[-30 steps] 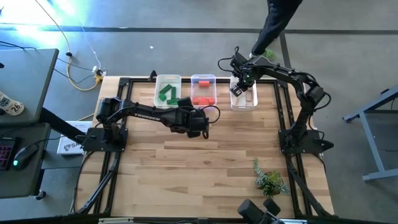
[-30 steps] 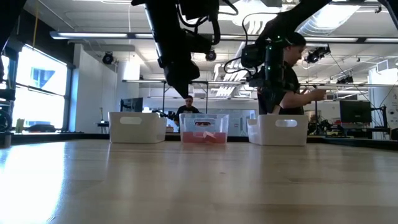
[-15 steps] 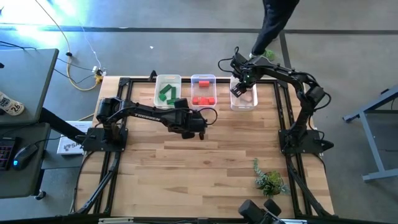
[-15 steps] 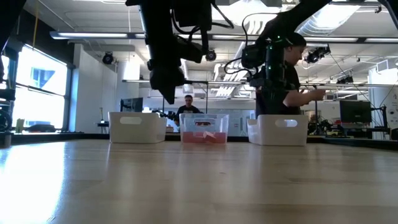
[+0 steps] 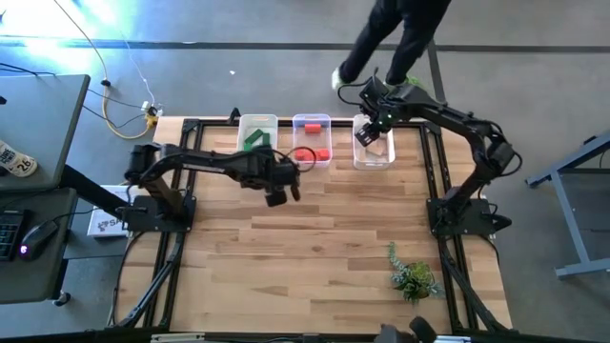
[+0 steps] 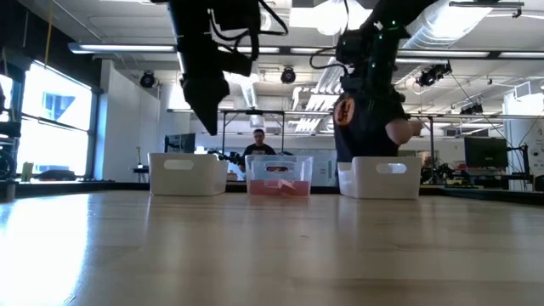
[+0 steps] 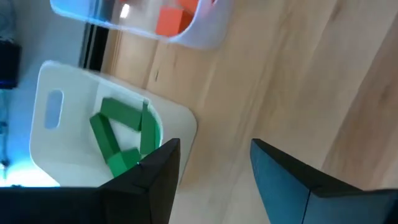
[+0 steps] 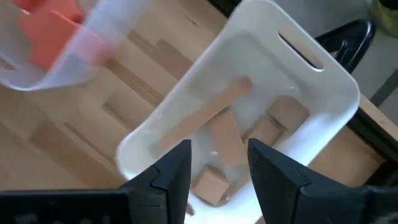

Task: Sort & place blocks by color
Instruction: Return to Home Position

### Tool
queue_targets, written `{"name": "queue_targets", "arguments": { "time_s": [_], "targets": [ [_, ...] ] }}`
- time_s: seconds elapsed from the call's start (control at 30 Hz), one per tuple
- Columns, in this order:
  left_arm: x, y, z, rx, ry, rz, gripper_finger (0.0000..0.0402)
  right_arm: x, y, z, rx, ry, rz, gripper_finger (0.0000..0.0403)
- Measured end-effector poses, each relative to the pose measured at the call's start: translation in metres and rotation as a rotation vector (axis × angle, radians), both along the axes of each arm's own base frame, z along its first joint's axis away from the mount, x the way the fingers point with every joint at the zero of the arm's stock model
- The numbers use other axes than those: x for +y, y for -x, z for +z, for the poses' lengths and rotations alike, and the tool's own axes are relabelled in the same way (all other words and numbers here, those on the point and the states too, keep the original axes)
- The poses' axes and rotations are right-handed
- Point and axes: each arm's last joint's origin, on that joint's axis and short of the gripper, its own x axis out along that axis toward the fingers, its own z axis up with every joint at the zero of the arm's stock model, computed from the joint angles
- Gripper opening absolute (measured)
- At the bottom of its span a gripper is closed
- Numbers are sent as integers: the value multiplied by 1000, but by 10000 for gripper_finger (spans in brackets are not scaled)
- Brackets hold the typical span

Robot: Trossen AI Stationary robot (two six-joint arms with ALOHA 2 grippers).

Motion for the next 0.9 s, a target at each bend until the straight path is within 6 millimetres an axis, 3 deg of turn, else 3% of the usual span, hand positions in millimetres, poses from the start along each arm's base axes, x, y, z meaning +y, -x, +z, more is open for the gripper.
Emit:
{"name": "queue_targets", "arguments": {
  "time_s": [0.33, 0.7, 0.9],
  "targets": [
    [4, 43, 30, -135, 114, 24, 184, 50, -8, 20, -20, -41, 73, 142],
    [-9, 65, 62, -278, 236, -54, 184, 112, -21, 27, 30, -92, 193, 142],
    [-22, 84, 63, -410, 310, -125, 184, 154, -28, 27, 109, -21, 331, 142]
  ]
}}
